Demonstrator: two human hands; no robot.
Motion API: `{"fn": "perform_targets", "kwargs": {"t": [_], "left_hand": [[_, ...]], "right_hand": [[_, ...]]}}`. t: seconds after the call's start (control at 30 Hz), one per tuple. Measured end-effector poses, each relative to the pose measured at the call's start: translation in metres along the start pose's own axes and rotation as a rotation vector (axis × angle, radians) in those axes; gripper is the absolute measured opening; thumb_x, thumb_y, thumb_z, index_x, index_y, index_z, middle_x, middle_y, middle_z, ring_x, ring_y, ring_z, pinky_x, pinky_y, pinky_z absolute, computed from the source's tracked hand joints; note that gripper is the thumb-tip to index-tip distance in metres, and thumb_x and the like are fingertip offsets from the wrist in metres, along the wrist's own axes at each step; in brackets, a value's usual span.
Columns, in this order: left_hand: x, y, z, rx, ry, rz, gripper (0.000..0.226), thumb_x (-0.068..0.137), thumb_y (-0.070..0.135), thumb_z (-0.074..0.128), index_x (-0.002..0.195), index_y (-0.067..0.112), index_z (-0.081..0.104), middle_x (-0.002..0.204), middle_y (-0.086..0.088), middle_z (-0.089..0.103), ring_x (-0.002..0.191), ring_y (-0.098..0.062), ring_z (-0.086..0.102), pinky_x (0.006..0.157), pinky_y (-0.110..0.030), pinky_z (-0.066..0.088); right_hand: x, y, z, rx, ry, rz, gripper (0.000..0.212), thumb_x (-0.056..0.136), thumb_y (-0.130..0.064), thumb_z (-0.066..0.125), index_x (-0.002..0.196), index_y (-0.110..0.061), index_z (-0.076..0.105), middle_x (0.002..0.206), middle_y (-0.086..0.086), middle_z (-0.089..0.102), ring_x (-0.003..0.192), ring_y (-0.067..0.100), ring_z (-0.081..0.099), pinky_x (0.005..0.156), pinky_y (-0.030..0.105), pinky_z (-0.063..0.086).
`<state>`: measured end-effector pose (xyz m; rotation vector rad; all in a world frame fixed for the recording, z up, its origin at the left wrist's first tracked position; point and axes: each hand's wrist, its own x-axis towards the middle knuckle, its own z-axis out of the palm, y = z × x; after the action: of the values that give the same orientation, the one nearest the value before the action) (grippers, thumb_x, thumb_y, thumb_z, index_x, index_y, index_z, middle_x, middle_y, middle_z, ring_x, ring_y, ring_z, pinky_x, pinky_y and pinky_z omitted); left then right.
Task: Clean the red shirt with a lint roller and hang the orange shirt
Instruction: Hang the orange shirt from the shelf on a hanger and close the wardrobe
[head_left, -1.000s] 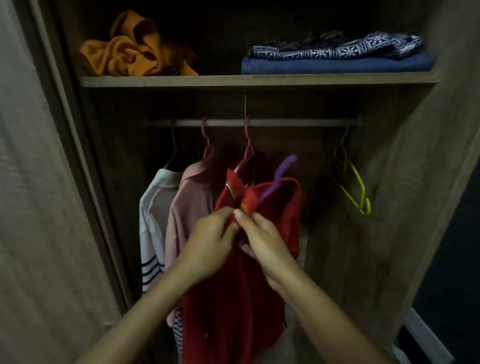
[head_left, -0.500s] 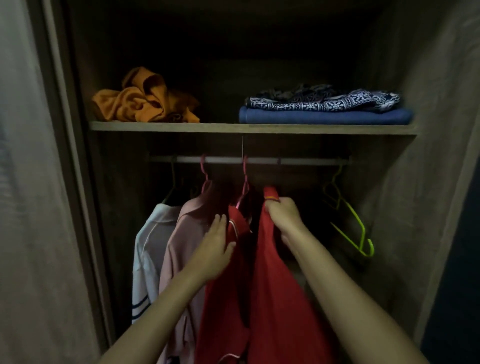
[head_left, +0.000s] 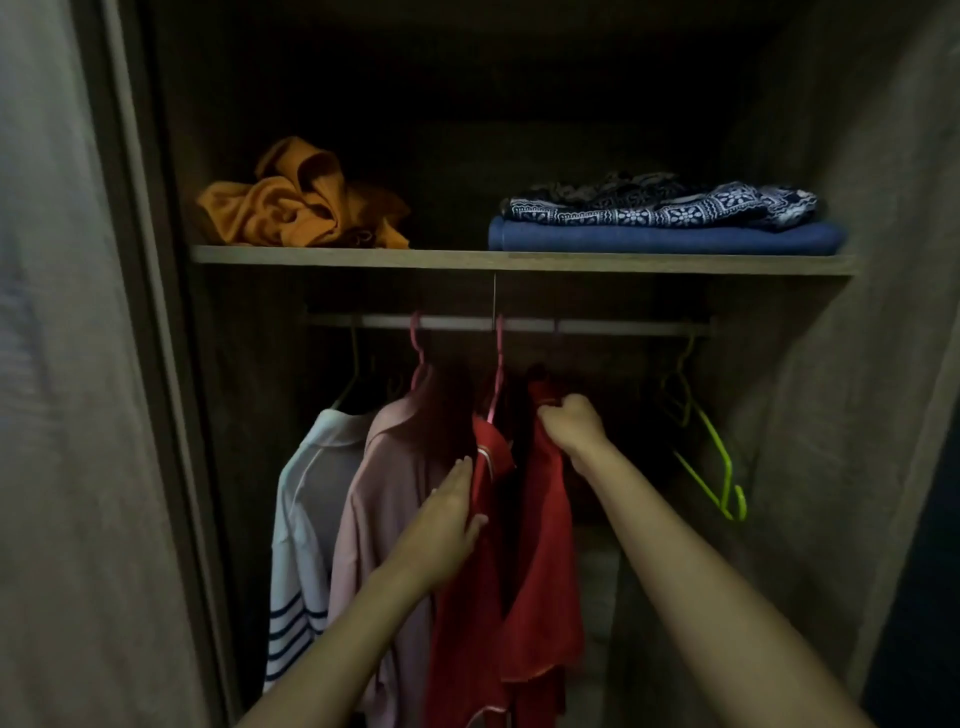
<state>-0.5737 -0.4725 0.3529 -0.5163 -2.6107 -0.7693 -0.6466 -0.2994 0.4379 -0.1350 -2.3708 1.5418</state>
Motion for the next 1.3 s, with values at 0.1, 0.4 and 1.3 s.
{"fn": "perform_targets", "kwargs": {"t": [0.1,0.4,1.3], "left_hand": [[-0.003,-0.003,0.006,-0.031,0.011,0.020,0.078,0.087,0.009,0.058,0.151,0.005,0.014,0.158,-0.011,0.022,0.146,-0.018,0.022,0.118,-0.023,0.018],[-0.028,-0.003,0.035,-0.137,0.059,-0.034,0.089,0.070,-0.008,0.041,0.152,0.015,0.016,0.115,-0.019,0.068,0.102,-0.034,0.066,0.083,-0.039,0.051],[0.061,0.050,-0.278,0.244,0.809,0.157,0.048,0.094,0.023,0.054,0.140,0.013,0.041,0.148,-0.008,0.041,0.139,-0.019,0.035,0.115,-0.032,0.028]], "right_hand": [[-0.029,0.011,-0.006,-0.129,0.009,-0.072,0.021,0.084,-0.014,0.056,0.103,-0.009,0.065,0.096,0.012,0.068,0.092,0.032,0.067,0.063,0.026,0.045],[-0.133,0.105,0.016,-0.436,-0.061,-0.092,0.046,0.092,0.001,0.041,0.136,-0.012,0.047,0.116,0.012,0.067,0.103,0.026,0.066,0.068,0.013,0.048],[-0.134,-0.168,-0.018,-0.327,0.237,-1.026,0.056,0.098,-0.028,0.050,0.149,-0.011,0.035,0.149,0.007,0.045,0.137,0.017,0.042,0.108,0.025,0.034]]}}
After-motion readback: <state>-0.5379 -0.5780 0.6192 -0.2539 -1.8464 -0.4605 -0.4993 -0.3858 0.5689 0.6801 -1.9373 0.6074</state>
